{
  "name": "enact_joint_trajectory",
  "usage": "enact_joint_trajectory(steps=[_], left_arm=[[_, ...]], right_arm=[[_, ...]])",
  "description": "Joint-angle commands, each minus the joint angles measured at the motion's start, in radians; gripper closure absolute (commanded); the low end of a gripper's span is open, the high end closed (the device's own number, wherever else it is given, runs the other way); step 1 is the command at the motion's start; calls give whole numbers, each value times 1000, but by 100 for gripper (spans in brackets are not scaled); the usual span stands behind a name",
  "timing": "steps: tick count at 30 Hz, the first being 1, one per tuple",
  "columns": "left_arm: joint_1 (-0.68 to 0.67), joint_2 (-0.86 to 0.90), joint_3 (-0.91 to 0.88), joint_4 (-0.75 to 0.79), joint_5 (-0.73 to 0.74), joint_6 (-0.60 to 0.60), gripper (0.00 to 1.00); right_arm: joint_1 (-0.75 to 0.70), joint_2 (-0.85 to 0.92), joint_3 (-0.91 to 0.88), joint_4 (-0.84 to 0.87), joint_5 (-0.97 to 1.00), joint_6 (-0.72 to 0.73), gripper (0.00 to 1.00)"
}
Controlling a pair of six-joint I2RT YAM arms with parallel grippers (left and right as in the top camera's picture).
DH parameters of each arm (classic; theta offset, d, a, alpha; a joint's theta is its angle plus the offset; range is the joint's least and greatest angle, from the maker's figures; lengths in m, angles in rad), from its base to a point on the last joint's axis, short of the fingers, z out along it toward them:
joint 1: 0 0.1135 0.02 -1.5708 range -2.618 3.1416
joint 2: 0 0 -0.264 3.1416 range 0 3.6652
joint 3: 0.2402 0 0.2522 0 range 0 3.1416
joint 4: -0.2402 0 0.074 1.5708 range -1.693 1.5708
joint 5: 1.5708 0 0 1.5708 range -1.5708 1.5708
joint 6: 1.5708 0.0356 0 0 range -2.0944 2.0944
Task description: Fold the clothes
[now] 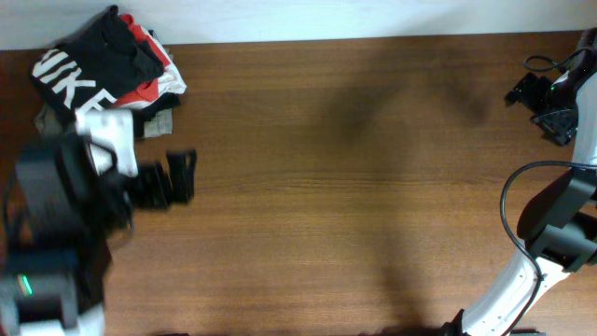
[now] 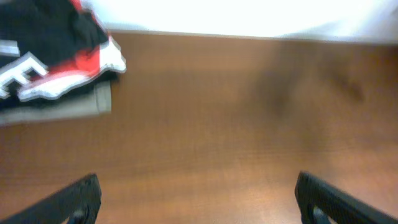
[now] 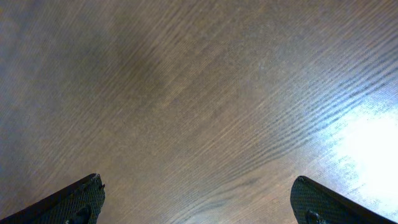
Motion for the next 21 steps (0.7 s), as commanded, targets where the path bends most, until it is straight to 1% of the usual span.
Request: enact_joint_trajectory(steps=[1,2,4,6,8,9,12,15,16,19,21], left_arm=[[0,-308,-304,143,-3,10,1],[0,-449,-431,216,-5,-10,1],[1,-662,-603,318,-16,-11,1],[1,-763,-700,401,-61,-12,1],[0,-803,-789,512,-91,-12,1],[3,-825,-850,592,-107,-13,1],[2,-879,-1017,793,-191,-31,1],[2,-923,-1180,949,-298,-150,1],[2,-942,-1229,1004,-315,-153,1],[3,-1001,-1328,1086,-358,-153,1],[2,-1002,-1357,1087,-371,-153,1]], right_arm=[[-2,-19,12,1,8,-10,1],[-2,-19,12,1,8,-10,1],[-2,-19,12,1,8,-10,1],[-2,-19,12,1,8,-10,2],[-2,-19,12,1,8,-10,1],[-2,-19,12,1,8,-10,1],[-2,-19,12,1,8,-10,1],[-2,-19,12,1,8,-10,1],[-2,-19,12,1,8,-10,1],[-2,-19,12,1,8,-10,1],[-2,-19,12,1,8,-10,1]])
